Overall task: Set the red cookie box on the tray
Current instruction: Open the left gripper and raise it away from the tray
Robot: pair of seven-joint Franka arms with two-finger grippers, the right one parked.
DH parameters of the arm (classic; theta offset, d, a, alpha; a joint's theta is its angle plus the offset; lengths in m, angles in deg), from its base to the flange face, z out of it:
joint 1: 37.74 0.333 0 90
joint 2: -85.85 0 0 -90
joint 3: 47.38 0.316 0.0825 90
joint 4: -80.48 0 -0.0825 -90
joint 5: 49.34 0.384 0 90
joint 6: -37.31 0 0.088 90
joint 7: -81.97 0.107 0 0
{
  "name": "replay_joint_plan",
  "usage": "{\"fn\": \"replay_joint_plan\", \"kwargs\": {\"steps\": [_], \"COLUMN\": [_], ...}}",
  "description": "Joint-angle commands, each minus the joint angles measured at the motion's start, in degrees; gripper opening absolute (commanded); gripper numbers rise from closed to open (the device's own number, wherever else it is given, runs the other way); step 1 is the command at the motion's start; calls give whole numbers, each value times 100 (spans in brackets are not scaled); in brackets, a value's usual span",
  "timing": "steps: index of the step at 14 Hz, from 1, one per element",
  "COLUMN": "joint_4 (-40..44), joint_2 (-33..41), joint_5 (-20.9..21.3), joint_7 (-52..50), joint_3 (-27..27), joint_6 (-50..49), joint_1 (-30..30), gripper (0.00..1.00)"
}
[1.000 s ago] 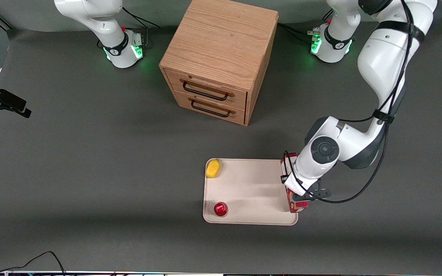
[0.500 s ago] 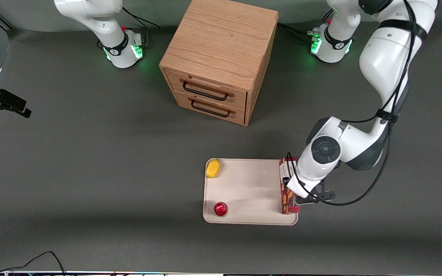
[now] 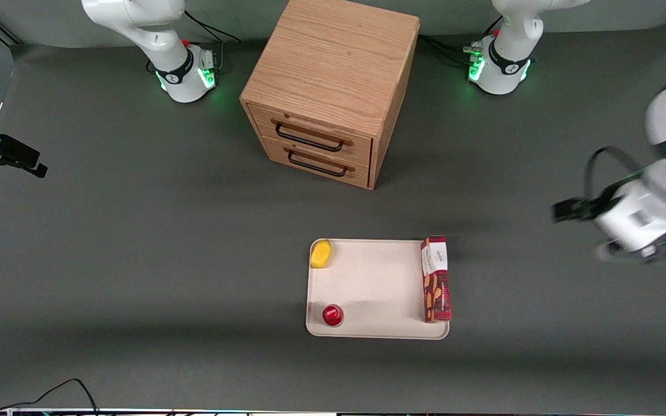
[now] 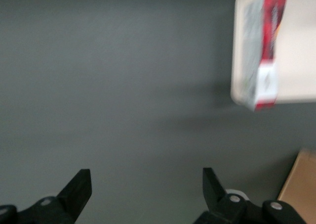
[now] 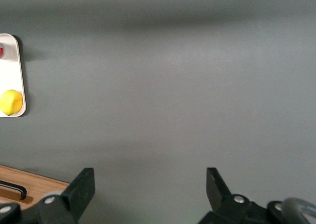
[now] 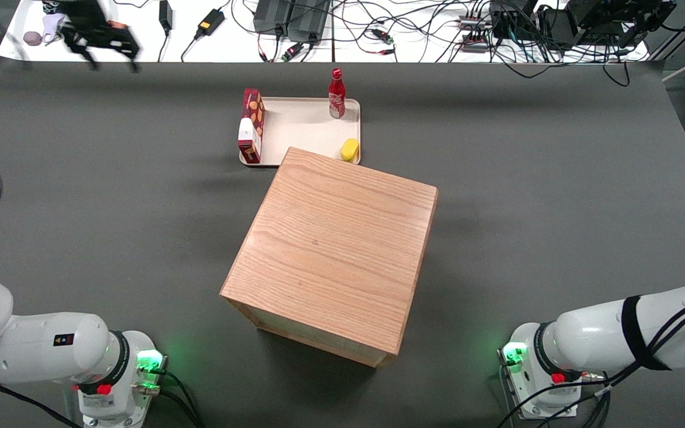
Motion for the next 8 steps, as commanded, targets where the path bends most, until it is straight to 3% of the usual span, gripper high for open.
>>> {"fn": "replay_joint_plan", "kwargs": {"steps": [1,3,8], "joint_4": [-1287,-1485,-879], "joint_2": [1290,1646,1418], "joint_5": [-172,-155,-128], "joint_7": [779,772,736], "joint_3": [606,696,582], "joint_6": [-29,-159,-468], "joint_1": [-53,-62,-123], "gripper": [100,100,100]}}
